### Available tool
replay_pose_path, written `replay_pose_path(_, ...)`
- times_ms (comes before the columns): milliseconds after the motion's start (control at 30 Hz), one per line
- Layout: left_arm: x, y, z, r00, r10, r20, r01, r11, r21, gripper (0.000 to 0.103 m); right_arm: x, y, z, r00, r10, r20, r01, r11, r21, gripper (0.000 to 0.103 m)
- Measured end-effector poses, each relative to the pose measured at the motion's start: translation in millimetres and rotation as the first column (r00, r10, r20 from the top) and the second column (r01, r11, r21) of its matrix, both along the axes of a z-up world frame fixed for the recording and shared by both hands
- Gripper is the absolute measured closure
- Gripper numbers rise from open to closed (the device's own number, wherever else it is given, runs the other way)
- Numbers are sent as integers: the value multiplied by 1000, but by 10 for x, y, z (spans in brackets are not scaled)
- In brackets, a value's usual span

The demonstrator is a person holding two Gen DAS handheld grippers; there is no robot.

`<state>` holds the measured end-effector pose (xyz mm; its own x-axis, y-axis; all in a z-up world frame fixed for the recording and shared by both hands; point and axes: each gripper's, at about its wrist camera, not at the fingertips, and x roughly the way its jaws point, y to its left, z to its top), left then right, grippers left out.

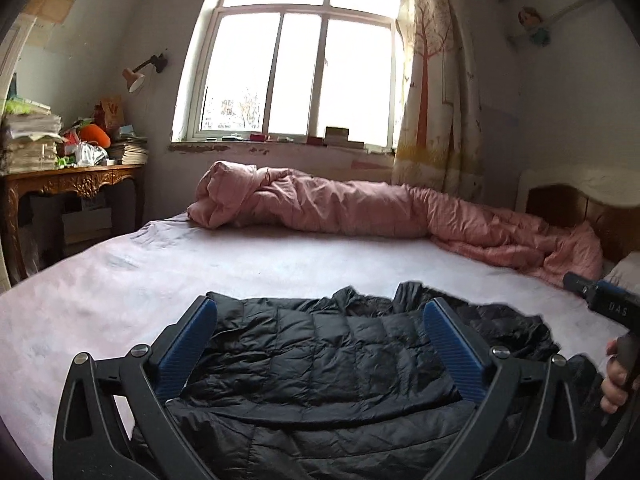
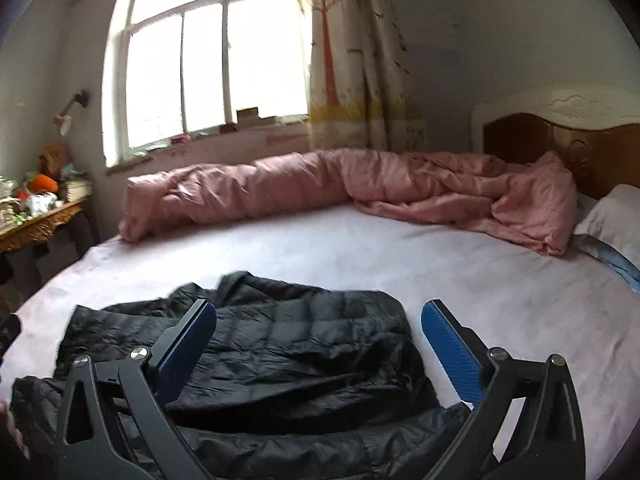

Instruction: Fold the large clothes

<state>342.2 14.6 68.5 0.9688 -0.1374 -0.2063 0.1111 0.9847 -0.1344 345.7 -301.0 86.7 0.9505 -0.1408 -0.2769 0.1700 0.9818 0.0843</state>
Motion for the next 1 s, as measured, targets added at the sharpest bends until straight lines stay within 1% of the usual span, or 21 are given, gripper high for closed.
replay_pose_path(33, -7, 21, 9, 1000, -7, 7, 7, 1000, -27, 1, -18, 15, 10, 1000, 1, 10, -1, 1000, -1, 0)
replay_pose_path(100, -46, 39, 11, 1000, -21, 14, 22, 998, -56, 1, -42, 33, 34, 1000, 3, 20, -3, 1000, -5, 0)
replay_pose_path(200, -111, 48, 49, 999, -11, 48, 14, 998, -57, 1, -55, 67, 42, 1000, 10, 28, -9, 1000, -10, 0)
replay_pose_path(267, -163, 46, 70, 998, -4, 65, 9, 997, -72, 1, -85, 65, 55, 999, 21, 37, -21, 1000, -11, 0)
replay_pose_path(333, -240, 59, 76, 997, -17, 79, 27, 993, -118, 1, -155, 55, 91, 997, 48, 58, -48, 999, 7, 0)
replay_pose_path(367, -289, 50, 76, 997, -20, 78, 30, 992, -126, 1, -214, 43, 118, 996, 61, 69, -64, 997, 32, 0)
replay_pose_path(400, -353, 39, 77, 997, -23, 75, 31, 992, -118, 1, -299, 27, 162, 993, 88, 77, -93, 993, 66, 0)
replay_pose_path(433, -443, 19, 85, 997, -22, 74, 29, 995, -96, 1, -364, 24, 192, 990, 115, 84, -122, 989, 83, 0)
replay_pose_path(500, -593, -5, 113, 997, -37, 75, 41, 998, -46, 1, -569, 31, 265, 976, 196, 94, -205, 974, 99, 0)
replay_pose_path(567, -777, -6, 167, 997, -40, 62, 39, 999, 14, 1, -729, 73, 308, 973, 220, 69, -224, 972, 67, 0)
replay_pose_path(600, -859, -5, 192, 997, -47, 57, 45, 998, 42, 1, -835, 104, 325, 972, 228, 55, -230, 973, 29, 0)
replay_pose_path(667, -1106, 14, 233, 997, -40, 64, 34, 995, 92, 1, -1032, 142, 327, 971, 233, 45, -233, 972, -19, 0)
replay_pose_path(700, -1238, 28, 234, 996, -40, 76, 32, 995, 97, 1, -1144, 158, 303, 971, 237, 39, -235, 971, -32, 0)
replay_pose_path(767, -1463, 80, 220, 995, -31, 90, 24, 997, 75, 1, -1305, 182, 229, 971, 237, 20, -235, 970, -53, 0)
replay_pose_path(867, -1648, 88, 147, 996, -37, 81, 32, 998, 56, 1, -1485, 222, 71, 975, 222, -7, -222, 971, -84, 0)
replay_pose_path(1000, -1716, -8, 25, 996, -38, 75, 30, 994, 107, 1, -1604, 283, -241, 976, 210, -61, -216, 969, -122, 0)
